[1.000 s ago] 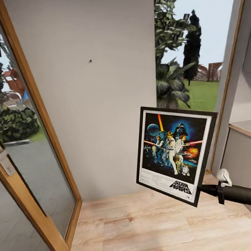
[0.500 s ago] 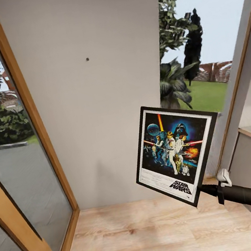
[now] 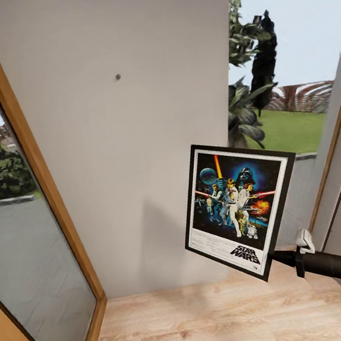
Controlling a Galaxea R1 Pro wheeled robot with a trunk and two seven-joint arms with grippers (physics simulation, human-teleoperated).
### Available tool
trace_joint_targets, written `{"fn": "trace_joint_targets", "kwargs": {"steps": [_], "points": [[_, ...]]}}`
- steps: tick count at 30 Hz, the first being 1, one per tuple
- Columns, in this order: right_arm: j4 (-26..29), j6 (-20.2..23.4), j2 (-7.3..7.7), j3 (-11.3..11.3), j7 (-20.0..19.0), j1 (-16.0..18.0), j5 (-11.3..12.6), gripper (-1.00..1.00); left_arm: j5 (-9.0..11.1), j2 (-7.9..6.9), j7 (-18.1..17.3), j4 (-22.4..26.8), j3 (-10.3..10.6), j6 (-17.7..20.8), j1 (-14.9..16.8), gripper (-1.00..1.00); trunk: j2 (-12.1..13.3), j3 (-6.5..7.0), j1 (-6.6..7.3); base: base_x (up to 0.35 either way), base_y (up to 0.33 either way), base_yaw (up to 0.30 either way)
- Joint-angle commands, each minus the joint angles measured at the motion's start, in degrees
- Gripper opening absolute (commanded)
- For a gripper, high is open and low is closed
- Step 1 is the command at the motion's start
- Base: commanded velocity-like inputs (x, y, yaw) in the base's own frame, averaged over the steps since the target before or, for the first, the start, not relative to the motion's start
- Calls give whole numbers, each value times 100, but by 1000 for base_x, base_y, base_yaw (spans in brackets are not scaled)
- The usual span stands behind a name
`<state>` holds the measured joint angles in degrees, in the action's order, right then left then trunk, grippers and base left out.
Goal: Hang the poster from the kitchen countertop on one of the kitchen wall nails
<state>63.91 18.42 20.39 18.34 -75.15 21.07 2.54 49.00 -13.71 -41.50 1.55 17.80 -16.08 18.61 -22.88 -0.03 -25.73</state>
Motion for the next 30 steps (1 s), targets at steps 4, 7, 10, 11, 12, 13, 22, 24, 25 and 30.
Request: {"fn": "trace_joint_targets", "kwargs": {"steps": [4, 7, 10, 11, 12, 13, 22, 24, 25, 30], "points": [[-1, 74, 0, 3, -26, 2, 27, -100, 31, -1, -7, -5, 48, -36, 2, 100, -3, -2, -6, 336, 85, 0], [-1, 75, 0, 3, -26, 2, 27, -100, 31, -1, -7, -5, 48, -36, 2, 100, -3, -2, -6, 336, 91, 0], [-1, 74, 0, 3, -26, 2, 27, -100, 31, -1, -7, -5, 48, -36, 2, 100, -3, -2, -6, 336, 93, 0], [-1, 74, 0, 3, -26, 2, 27, -100, 31, -1, -7, -5, 48, -36, 2, 100, -3, -2, -6, 336, 94, 0], [-1, 74, 0, 3, -26, 2, 27, -100, 31, -1, -7, -5, 48, -36, 2, 100, -3, -2, -6, 336, 94, 0], [-1, 74, 0, 3, -26, 2, 27, -100, 31, -1, -7, -5, 48, -36, 2, 100, -3, -2, -6, 336, 94, 0], [4, 79, -69, -11, -31, 2, 27, -100, 25, 7, -9, -15, 53, -43, 2, 100, -3, -2, -6, 248, 70, 0], [413, 134, -110, -699, -10, 2, 33, -100, 22, 15, 0, -30, 61, -46, -225, 100, -3, -2, -6, 7, 2, 0], [545, 228, -119, -835, -4, 13, 36, -100, 22, 16, 1, -31, 58, -50, -288, 100, -3, -2, -6, 2, 1, 0], [853, 816, -216, -934, 0, 84, 41, -100, 22, 17, 1, -32, 57, -53, -328, 100, -3, -2, -6, 0, 0, 0]]}}
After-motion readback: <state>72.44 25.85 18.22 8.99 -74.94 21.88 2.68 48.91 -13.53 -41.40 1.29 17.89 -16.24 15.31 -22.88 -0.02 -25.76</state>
